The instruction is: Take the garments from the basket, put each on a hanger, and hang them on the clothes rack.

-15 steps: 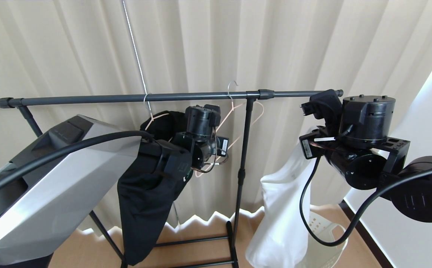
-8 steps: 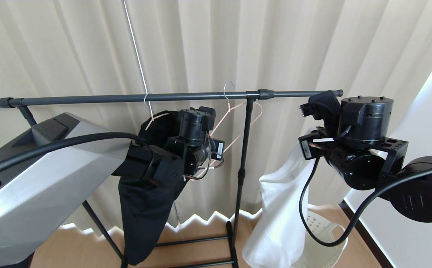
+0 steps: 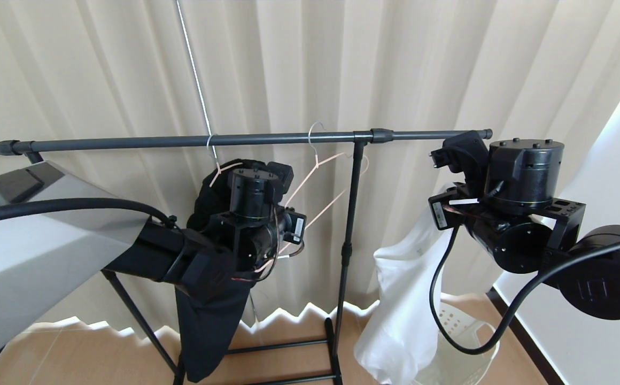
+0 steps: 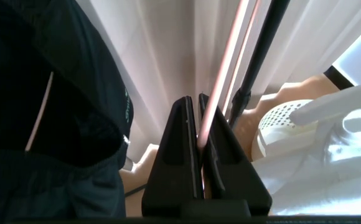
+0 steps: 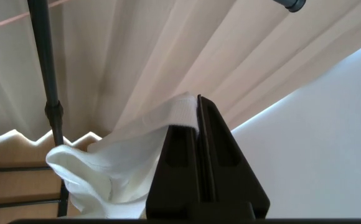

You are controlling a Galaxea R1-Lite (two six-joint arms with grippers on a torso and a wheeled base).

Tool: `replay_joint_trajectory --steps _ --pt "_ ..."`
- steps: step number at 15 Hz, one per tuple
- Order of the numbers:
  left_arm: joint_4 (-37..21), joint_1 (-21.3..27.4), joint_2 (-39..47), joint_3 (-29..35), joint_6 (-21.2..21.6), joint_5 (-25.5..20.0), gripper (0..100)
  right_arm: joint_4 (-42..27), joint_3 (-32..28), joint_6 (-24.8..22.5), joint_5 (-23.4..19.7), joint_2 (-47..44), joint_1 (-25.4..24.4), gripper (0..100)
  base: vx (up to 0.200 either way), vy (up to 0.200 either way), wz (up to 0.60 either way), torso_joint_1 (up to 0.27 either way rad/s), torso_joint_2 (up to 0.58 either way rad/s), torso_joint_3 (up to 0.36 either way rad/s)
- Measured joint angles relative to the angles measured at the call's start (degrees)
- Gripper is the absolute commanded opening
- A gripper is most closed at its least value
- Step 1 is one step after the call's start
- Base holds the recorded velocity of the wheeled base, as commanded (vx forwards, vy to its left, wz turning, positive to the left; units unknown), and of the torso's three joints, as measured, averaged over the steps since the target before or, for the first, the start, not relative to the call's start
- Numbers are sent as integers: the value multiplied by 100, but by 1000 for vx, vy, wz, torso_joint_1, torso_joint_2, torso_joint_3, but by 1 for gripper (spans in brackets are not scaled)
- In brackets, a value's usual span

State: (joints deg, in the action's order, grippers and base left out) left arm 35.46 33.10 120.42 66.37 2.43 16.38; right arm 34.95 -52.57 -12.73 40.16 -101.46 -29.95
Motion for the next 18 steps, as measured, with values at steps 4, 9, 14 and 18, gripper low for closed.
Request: replay_joint_trajectory --steps 4,9,14,18 --pt "513 -77 -346 -837 99 56 0 7 0 1 0 -49 5 0 0 0 0 0 0 0" --pt "1818 -210 -783 -2295 446 52 0 123 83 0 0 -93 -2 0 0 0 0 0 0 0" --pt "2971 -328 -1312 -3908 616 -289 0 681 89 -93 18 -269 9 0 0 0 0 0 0 0" --pt "4147 -455 -1554 -4868 940 -1499 0 703 76 -98 18 -328 13 0 0 0 0 0 0 0"
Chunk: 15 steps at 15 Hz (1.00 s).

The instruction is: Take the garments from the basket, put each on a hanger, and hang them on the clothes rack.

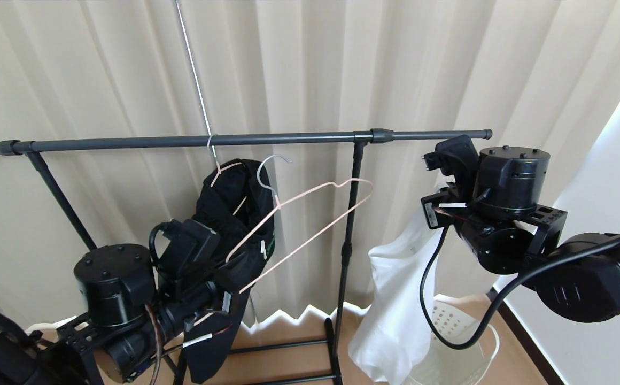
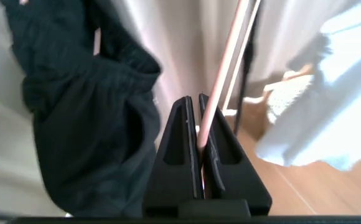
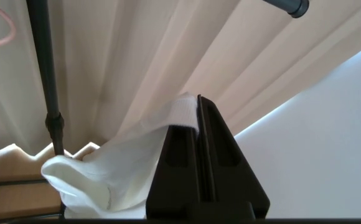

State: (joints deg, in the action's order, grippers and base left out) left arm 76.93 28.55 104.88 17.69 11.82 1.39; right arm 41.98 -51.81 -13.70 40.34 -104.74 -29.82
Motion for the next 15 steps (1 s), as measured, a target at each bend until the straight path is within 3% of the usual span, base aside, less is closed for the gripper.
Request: replay_joint_trajectory --steps 3,10,15 --pt "165 138 -17 -291 218 -311 0 11 -11 2 0 -2 5 0 0 0 0 0 0 0" --pt "171 660 157 -154 227 -333 0 16 7 10 2 -2 5 0 0 0 0 0 0 0" --pt "169 741 249 72 207 -317 0 20 13 10 9 -2 -5 0 0 0 0 0 0 0"
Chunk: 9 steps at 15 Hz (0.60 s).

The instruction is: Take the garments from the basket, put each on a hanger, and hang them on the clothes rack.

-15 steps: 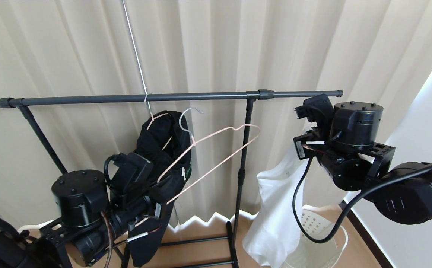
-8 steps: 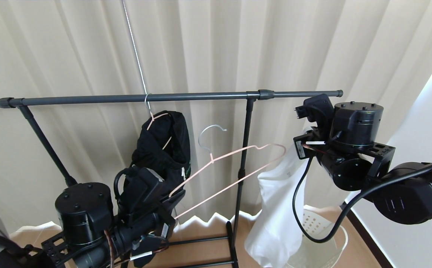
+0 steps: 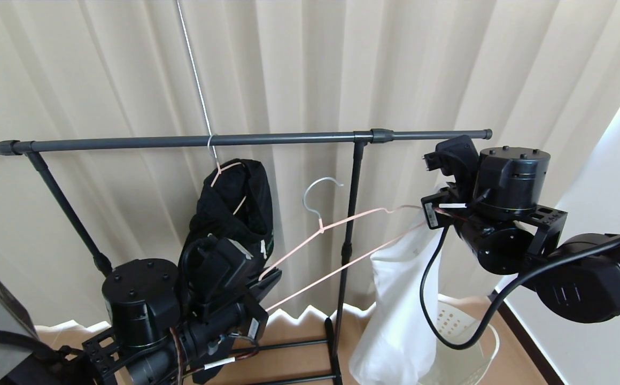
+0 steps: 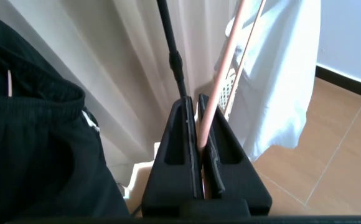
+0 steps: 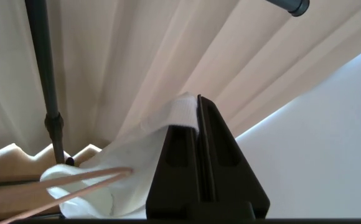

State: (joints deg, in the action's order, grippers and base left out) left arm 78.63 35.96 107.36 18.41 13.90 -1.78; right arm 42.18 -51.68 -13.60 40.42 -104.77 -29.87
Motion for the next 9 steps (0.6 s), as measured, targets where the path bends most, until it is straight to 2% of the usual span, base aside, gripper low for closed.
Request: replay_joint_trajectory --steps 9 --pt "-16 306 138 293 -115 28 0 178 -66 0 33 -66 -9 0 0 0 0 0 0 0"
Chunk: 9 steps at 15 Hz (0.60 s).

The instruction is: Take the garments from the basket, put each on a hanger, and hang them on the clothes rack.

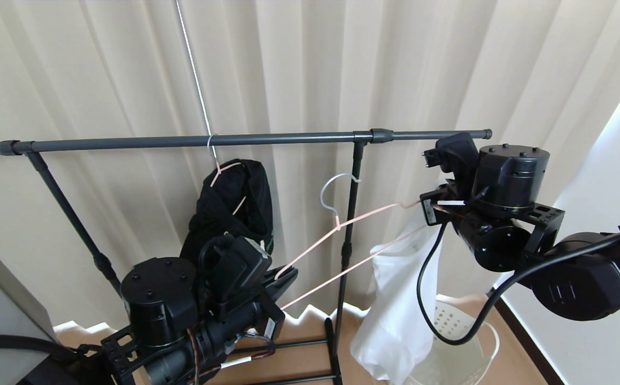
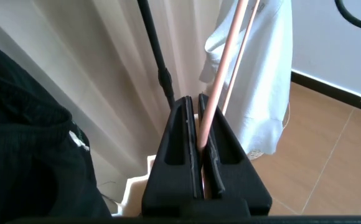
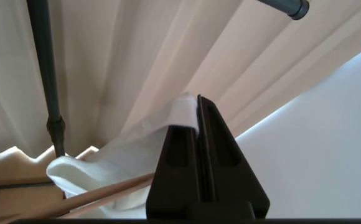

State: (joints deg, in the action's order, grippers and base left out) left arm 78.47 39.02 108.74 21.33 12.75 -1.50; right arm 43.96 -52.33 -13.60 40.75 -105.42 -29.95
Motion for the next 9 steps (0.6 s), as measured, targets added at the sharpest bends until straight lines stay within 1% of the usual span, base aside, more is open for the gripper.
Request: replay_joint_trajectory --steps 2,5,9 --pt "-6 6 85 145 -158 79 0 65 11 0 35 -50 -52 0 0 0 0 0 0 0" --pt "-11 11 251 330 -178 273 0 71 33 0 62 -85 -98 0 0 0 0 0 0 0" --pt "-11 17 405 488 -176 297 0 82 68 1 132 -85 -312 0 0 0 0 0 0 0"
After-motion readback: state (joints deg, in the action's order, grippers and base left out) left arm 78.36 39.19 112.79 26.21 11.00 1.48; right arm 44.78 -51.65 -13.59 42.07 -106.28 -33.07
